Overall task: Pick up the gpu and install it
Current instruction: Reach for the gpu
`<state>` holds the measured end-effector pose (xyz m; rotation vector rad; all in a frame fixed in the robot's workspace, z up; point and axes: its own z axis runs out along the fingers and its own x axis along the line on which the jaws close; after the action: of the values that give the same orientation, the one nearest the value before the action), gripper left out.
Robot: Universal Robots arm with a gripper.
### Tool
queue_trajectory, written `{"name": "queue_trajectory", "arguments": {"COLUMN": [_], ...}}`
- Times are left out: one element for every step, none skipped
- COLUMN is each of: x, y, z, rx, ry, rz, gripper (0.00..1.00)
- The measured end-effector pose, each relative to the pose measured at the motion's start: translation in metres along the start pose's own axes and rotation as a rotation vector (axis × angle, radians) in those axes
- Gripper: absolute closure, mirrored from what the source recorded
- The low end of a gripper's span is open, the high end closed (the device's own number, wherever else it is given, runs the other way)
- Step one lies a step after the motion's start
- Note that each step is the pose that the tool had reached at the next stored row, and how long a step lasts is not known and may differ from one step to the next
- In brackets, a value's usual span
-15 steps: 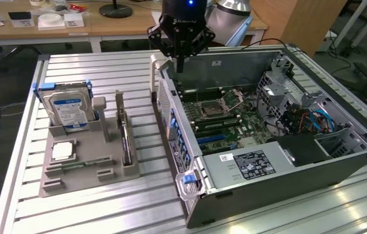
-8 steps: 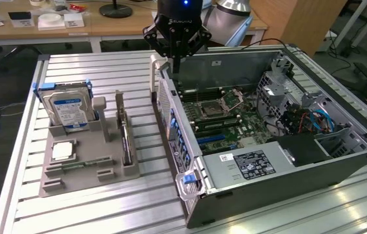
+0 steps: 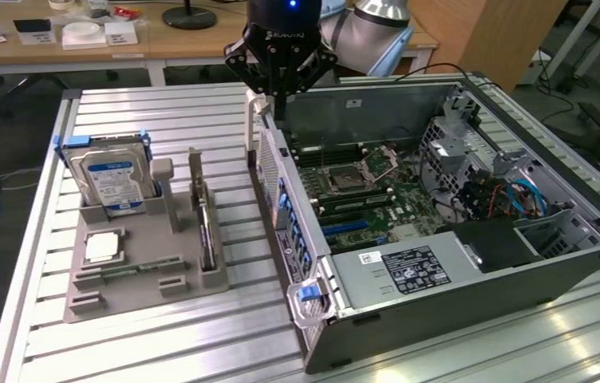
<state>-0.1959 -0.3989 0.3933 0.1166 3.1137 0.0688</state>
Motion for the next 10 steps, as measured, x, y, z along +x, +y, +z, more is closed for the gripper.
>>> {"name": "queue_trajectory", "arguments": {"x": [0.002,0.003,0.005,0.006,0.007,0.009,0.010,0.012,0.013,0.014], "y": [-0.0001,-0.0002,-0.0003,-0.0004,-0.0006,-0.0007,-0.0008,-0.0009,-0.0010,-0.0011], "z": [0.0000,0.0000,-0.0001,-0.0002,-0.0002,-0.0002,-0.0002,-0.0003,-0.0003,-0.0004], "rx": [-0.0001,-0.0001,-0.0001,0.0000,-0.0001,0.0000,-0.0001,-0.0001,-0.0001,-0.0001], "ry": [-0.0001,-0.0001,0.0000,0.0000,0.0000,0.0000,-0.0001,-0.0001,0.0000,-0.0001], "rz": [0.000,0.000,0.000,0.000,0.000,0.000,0.000,0.000,0.000,0.000], "gripper": [0.89,0.89,0.89,0.89,0.89,0.89,0.89,0.89,0.89,0.89]}}
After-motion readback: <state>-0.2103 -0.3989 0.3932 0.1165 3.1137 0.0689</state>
